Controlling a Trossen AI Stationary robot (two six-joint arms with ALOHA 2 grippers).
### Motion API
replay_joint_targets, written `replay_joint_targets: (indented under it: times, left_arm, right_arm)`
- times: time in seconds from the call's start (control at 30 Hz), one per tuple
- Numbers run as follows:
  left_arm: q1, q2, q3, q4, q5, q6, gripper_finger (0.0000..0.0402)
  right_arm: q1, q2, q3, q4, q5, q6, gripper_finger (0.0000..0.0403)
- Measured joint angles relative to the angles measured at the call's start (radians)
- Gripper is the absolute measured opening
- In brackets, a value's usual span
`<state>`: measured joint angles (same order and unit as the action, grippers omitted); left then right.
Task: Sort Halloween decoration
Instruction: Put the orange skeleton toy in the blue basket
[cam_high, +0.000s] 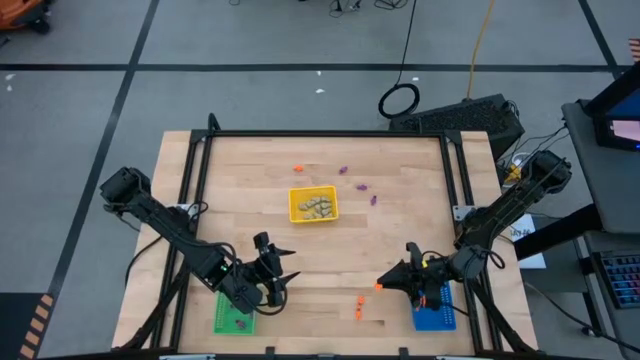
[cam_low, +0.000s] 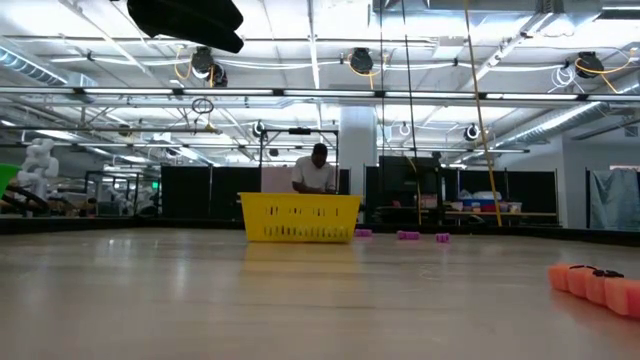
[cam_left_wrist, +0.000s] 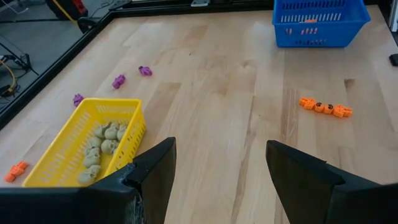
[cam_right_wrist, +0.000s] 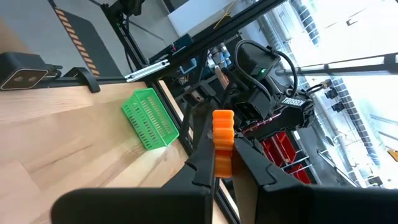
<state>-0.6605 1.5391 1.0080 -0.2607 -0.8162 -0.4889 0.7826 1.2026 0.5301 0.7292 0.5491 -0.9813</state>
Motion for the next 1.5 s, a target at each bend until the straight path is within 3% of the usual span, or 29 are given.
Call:
replay_joint_targets:
  times: [0.3,0.93,1.5]
  left_arm:
    - [0.0,0.0,0.0,0.0,0.0,0.0,0.0249]
    - [0.0,0.0,0.0,0.013,0.0,0.006,0.0249]
    - [0.0,0.0,0.0,0.014,0.0,0.008,0.0249]
  right_arm:
    - [0.0,0.0,0.0,-0.005,0.0,0.174,0.0016]
    - [0.0,0.0,0.0,-0.084,0.0,1.032,0.0016]
    - [0.0,0.0,0.0,-0.075,-0.006,1.334,0.0016]
